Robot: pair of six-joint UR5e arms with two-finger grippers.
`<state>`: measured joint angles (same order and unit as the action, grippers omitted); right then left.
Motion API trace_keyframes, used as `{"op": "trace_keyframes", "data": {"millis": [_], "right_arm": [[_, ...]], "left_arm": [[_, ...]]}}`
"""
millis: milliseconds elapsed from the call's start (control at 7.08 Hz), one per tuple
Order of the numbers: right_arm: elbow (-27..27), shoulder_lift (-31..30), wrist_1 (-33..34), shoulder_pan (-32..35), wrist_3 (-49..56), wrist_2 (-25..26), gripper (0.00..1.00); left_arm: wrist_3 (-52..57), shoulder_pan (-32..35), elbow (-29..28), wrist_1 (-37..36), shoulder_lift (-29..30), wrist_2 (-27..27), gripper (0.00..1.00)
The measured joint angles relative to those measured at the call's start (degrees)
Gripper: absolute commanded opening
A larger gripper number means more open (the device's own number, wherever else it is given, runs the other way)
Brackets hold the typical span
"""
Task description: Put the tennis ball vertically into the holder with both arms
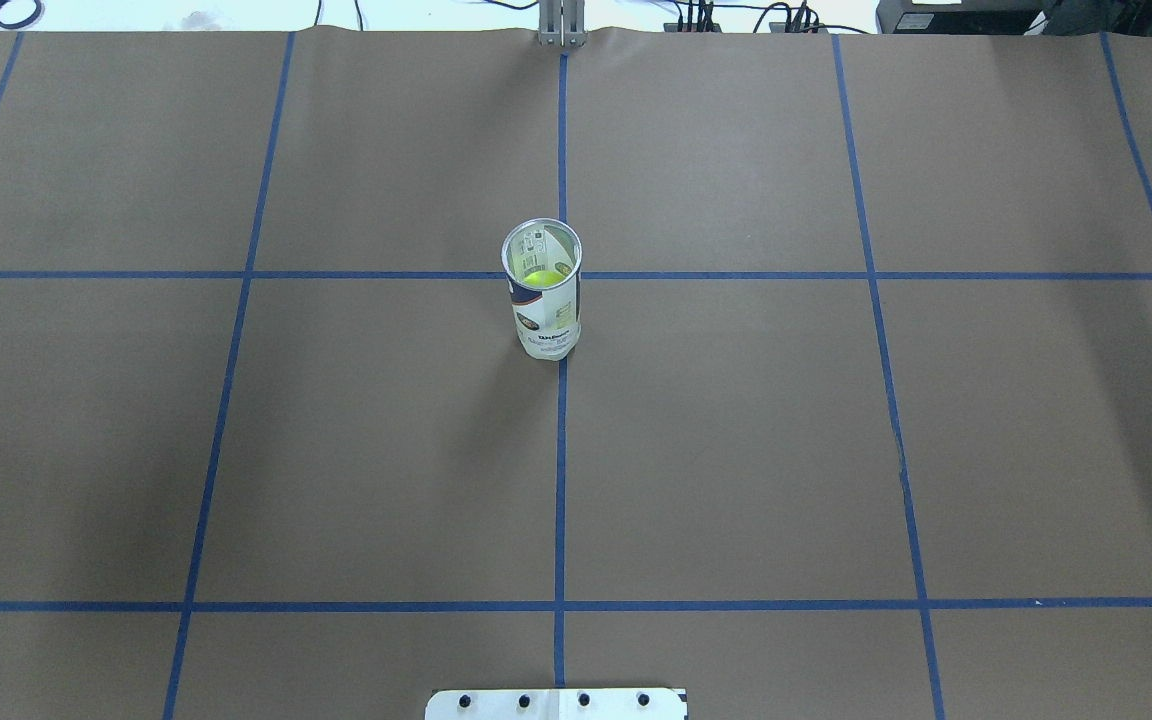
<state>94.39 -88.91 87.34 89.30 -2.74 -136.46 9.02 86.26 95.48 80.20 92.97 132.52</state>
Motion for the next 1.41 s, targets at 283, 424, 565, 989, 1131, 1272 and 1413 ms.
{"op": "trace_keyframes", "data": {"millis": [283,424,565,989,1131,1272,1413], "right_arm": [[0.7,0.2,-0.1,-0.6,-1.6,-0.2,0.99],[0.9,0.2,-0.2,-0.7,-1.8,-0.2,0.99],[0.9,0.2,-0.2,-0.7,-1.9,-0.2,0.99],[0.9,0.0,0.0,-0.7,-1.9,-0.2,0.99],[0.9,-0.2,0.1,-0.7,-1.9,-0.2,0.99],[0.8,-0.4,0.1,-0.7,-1.9,-0.2,0.99],[0.8,-0.4,0.2,-0.7,-1.9,-0.2,0.99]], "left_arm": [[-2.4,0.0,-0.2,-0.1,-0.1,0.2,1.0],[-3.0,0.0,-0.3,-0.1,-0.2,0.2,1.0],[-3.2,0.0,-0.3,0.3,-0.7,0.2,1.0],[-3.3,0.0,-0.1,4.1,-3.8,0.2,1.0],[-3.4,0.0,0.0,4.3,-3.9,0.2,1.0],[-3.4,0.0,0.1,4.3,-3.8,0.2,1.0],[-3.5,0.0,0.2,4.2,-3.7,0.2,1.0]]}}
